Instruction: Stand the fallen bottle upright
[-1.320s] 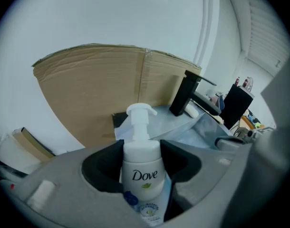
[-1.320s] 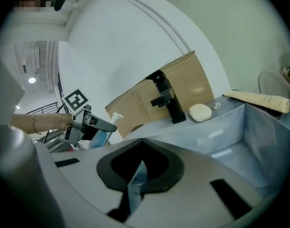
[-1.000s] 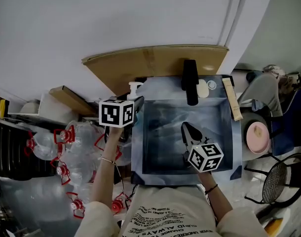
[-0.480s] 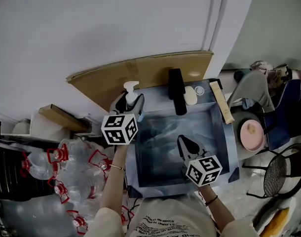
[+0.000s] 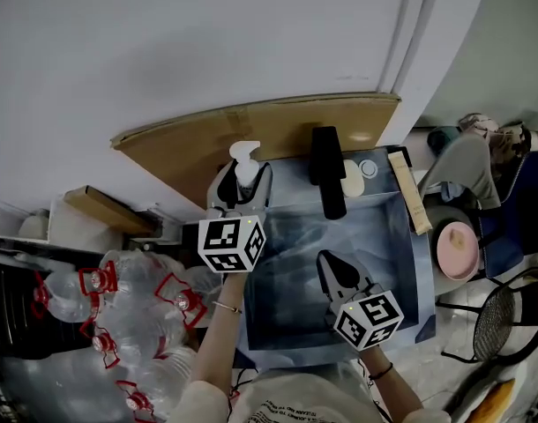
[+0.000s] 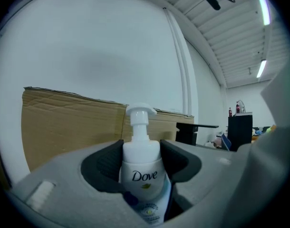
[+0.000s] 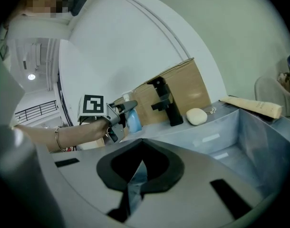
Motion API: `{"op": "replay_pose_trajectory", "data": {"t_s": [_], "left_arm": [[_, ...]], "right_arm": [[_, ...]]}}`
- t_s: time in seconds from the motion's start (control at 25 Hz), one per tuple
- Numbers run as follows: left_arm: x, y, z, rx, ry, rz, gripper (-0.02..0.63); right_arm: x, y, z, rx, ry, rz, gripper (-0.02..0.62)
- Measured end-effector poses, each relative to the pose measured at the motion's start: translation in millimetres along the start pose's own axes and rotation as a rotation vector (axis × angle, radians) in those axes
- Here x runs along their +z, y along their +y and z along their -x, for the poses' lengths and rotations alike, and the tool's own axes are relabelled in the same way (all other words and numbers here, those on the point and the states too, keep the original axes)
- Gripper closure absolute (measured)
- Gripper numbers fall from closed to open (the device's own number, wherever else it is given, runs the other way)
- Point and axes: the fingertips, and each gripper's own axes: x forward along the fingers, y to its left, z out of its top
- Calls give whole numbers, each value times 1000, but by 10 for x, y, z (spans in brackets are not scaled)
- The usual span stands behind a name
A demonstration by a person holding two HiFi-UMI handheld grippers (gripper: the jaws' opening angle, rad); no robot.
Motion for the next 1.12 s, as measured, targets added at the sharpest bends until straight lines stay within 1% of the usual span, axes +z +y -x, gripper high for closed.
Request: {"op": "replay_pose_trajectory", "data": {"t_s": [0.2, 0.4, 0.56, 0.76, 1.12], "left_arm": [[-1, 45, -63, 56, -85, 2, 364], [-24, 33, -103, 95, -138, -29, 364], [-70, 11, -132, 113, -158, -47, 362], [-100, 6, -136, 130, -177, -92, 362], [-120, -20, -89, 148, -217, -141, 362]], "right_arm": [[-72, -10, -49, 2, 7, -9, 592], [-80, -41, -55, -6, 0, -12, 592], [-72, -87, -54, -16, -11, -12, 592], [-99, -126, -31, -18, -14, -18, 592], [-192, -184, 30, -32, 5, -18, 592]]}}
